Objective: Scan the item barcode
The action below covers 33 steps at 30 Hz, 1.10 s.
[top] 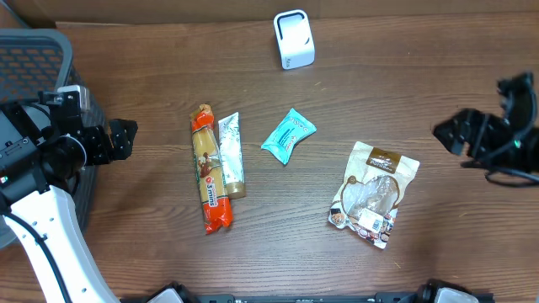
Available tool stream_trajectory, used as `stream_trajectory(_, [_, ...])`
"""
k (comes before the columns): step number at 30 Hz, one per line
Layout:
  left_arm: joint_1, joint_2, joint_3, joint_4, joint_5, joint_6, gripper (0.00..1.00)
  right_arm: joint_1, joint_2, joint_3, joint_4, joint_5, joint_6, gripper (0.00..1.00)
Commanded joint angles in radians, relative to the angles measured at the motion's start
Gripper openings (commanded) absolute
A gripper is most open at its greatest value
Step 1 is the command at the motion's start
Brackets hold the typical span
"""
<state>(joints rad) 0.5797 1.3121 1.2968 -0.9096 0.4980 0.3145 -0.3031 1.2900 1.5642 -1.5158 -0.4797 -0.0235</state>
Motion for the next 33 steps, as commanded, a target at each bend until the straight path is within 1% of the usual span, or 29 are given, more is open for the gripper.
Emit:
stream_trajectory(1, [0.002,0.003,-0.001,0.001,0.016,0.015,1.0,-0.07,0.029,-0.215,0.032,-0.159,-0.163,0.83])
stream_trajectory(5, [0.002,0.003,-0.001,0.001,0.016,0.015,1.0,-0.014,0.043,-0.433,0.154,-0.228,-0.169,0.81])
stream_trajectory(7, [0.002,0.003,-0.001,0.0,0.016,0.015,1.0,0.045,0.051,-0.518,0.239,-0.259,-0.147,0.81])
stream_trajectory(9, [0.002,0.003,-0.001,0.001,0.016,0.015,1.0,0.121,0.058,-0.571,0.324,-0.254,-0.085,0.81])
stream_trajectory(11, [0.002,0.003,-0.001,0.001,0.016,0.015,0.99,0.211,0.068,-0.6,0.401,-0.231,-0.014,0.81])
stream_trajectory(15, [0.002,0.003,-0.001,0.001,0.016,0.015,1.0,0.404,0.113,-0.603,0.528,-0.126,0.136,0.82])
stream_trajectory(18, [0.002,0.003,-0.001,0.001,0.016,0.015,1.0,0.537,0.165,-0.603,0.61,-0.079,0.212,0.83])
stream_trajectory(22, [0.002,0.003,-0.001,0.001,0.016,0.015,1.0,0.69,0.263,-0.603,0.69,-0.071,0.281,0.83])
stream_trajectory(25, [0.002,0.003,-0.001,0.0,0.016,0.015,0.99,0.761,0.319,-0.603,0.703,-0.068,0.286,0.83])
stream_trajectory(27, [0.002,0.003,-0.001,0.001,0.016,0.015,1.0,0.792,0.343,-0.602,0.67,-0.037,0.286,0.83])
stream_trajectory(33, [0.002,0.003,-0.001,0.001,0.016,0.015,1.0,0.76,0.342,-0.6,0.509,0.141,0.287,0.83])
